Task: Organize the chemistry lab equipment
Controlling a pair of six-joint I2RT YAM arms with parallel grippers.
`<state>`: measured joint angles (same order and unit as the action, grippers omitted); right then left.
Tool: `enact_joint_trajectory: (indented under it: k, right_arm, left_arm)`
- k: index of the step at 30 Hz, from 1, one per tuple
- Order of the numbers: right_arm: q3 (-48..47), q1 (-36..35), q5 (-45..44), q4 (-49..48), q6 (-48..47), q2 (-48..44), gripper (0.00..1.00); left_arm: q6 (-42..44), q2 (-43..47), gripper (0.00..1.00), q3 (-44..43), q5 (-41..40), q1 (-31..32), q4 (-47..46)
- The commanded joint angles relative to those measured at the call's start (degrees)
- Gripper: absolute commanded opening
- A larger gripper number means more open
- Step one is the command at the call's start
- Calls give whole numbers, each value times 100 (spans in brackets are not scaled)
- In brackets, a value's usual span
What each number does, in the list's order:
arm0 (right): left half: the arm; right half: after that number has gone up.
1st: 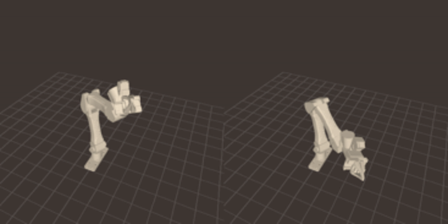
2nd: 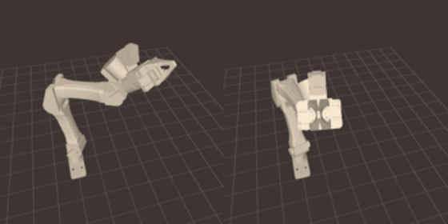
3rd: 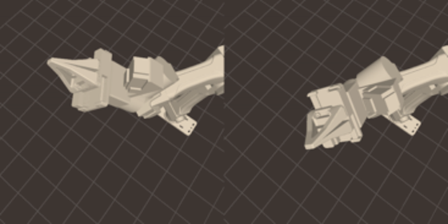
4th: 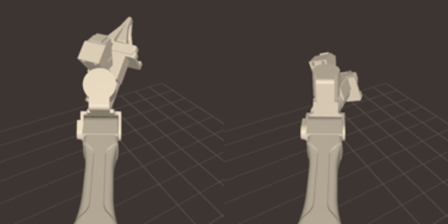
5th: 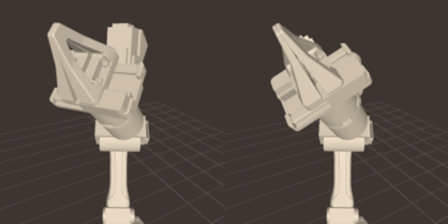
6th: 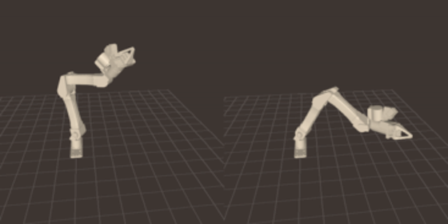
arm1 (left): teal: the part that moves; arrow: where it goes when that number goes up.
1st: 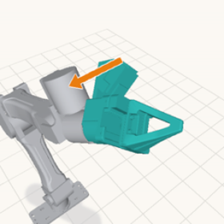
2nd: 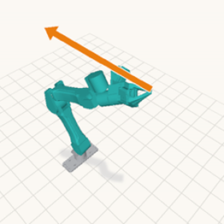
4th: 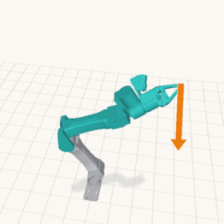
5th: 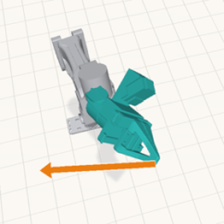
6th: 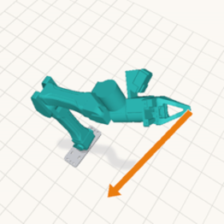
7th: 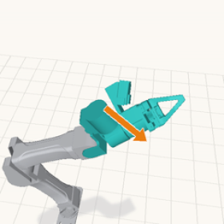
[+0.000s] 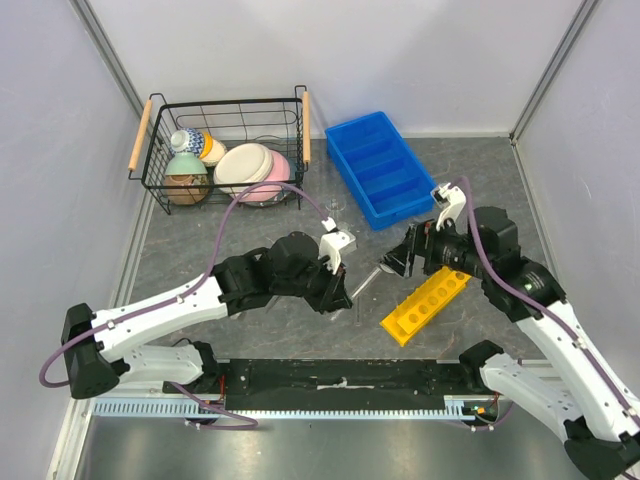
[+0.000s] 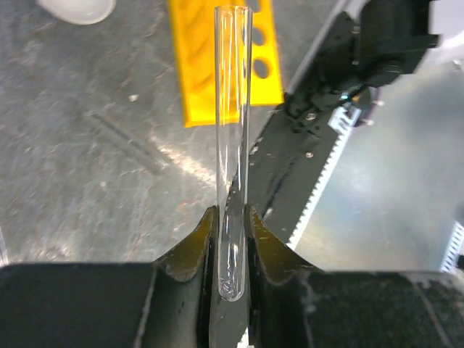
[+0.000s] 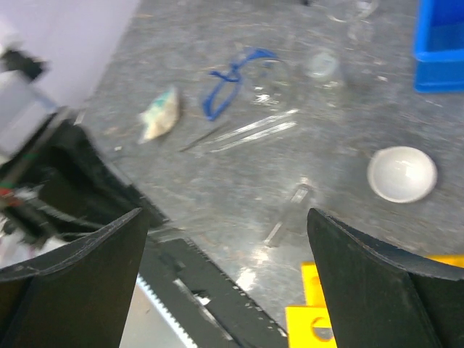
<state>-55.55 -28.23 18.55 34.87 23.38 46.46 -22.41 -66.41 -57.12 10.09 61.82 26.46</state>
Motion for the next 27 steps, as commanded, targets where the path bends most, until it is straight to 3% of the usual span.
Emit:
enact_joint_trajectory:
  k: [1,10,16,22,27]
  right_arm:
    - [-351,-16,1177,-68,421,-294,98]
    - [-588,-7,1371,423,466,-752,98]
    - [-641,-7,1678,512,378,-954,98]
    - [-677,-7,1907,398,378,-981,94]
    - [-694,-16,2013,257,483,-981,87]
  left_arm:
    - [334,-65,6,-229,1204,-152,-807]
    - [168,-135,5,-124,3102,-803,-1757]
    - [-166,-196,5,43,3955,-926,-2416]
    - [-772,-223,5,447,4501,-926,-3513]
    - [-1028,-285,5,597,4669,-935,-3902]
